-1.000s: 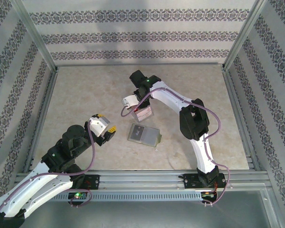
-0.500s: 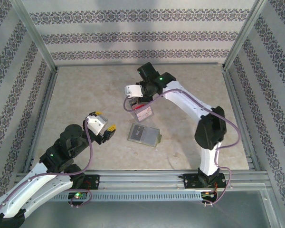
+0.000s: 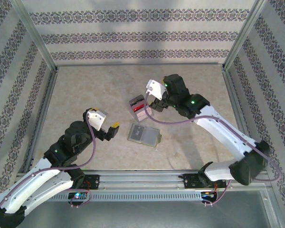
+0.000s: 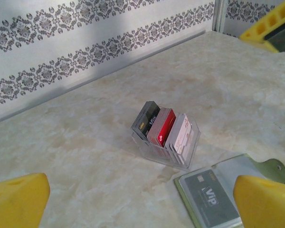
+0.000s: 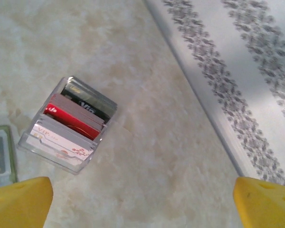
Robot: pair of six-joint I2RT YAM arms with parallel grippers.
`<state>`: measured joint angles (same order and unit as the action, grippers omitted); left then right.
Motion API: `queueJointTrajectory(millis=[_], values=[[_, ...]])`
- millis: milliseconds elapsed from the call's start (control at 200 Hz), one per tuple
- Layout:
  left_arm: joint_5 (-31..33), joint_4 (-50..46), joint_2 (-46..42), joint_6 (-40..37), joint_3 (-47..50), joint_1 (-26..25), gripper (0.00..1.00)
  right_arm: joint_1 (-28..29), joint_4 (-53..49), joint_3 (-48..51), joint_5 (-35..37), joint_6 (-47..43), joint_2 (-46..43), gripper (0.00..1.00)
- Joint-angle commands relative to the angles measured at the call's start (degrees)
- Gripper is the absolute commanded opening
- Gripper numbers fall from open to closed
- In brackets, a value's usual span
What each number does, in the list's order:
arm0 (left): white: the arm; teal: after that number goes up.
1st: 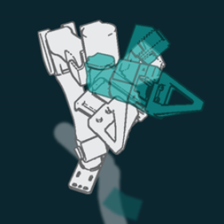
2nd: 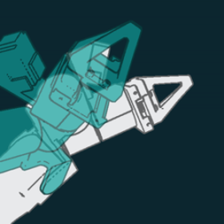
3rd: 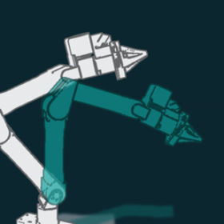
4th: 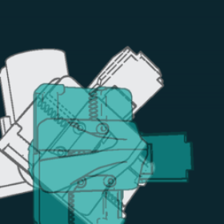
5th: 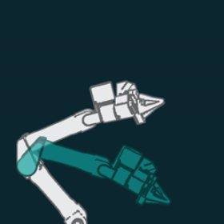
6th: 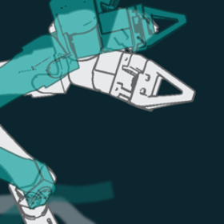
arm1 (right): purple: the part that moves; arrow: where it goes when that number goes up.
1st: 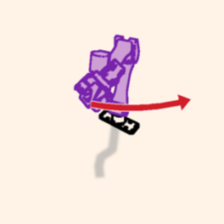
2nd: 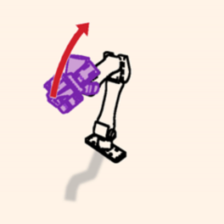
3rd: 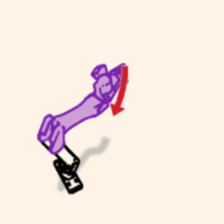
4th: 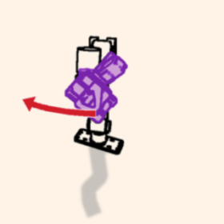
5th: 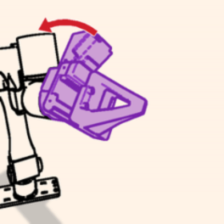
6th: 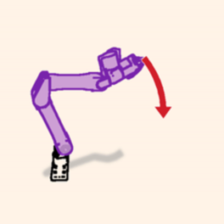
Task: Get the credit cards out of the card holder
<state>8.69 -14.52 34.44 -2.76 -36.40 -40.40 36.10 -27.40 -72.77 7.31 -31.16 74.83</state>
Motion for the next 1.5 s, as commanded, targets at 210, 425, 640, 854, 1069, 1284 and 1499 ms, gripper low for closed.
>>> queueJointTrajectory(millis=[210,425,640,854,1069,1284,1499], values=[[-0.3,2.4,7.1,18.6,-2.3,1.7,1.00,-7.1,3.7,13.3,-1.9,36.7,-17.0,0.98],[-1.3,-2.5,11.5,29.0,-3.0,2.4,1.00,-14.4,2.9,21.9,-9.1,50.2,-25.3,0.98],[-3.3,-8.6,15.9,39.1,-3.9,2.7,0.95,-16.2,4.3,33.1,-10.3,59.7,-34.4,0.98],[-14.4,-4.2,24.2,43.0,-3.4,2.7,0.80,-16.4,5.1,39.8,-11.2,65.5,-39.3,0.98],[-23.7,7.0,34.5,44.7,-2.1,2.7,0.64,-16.4,4.8,41.6,-11.2,65.7,-40.4,0.98],[-27.6,13.5,43.0,44.8,-2.5,2.7,0.57,-16.5,3.3,41.7,-11.8,64.6,-40.3,0.98],[-29.0,17.1,48.5,44.0,-3.4,3.9,0.51,-16.7,3.1,42.7,-12.1,63.7,-40.9,0.98]])
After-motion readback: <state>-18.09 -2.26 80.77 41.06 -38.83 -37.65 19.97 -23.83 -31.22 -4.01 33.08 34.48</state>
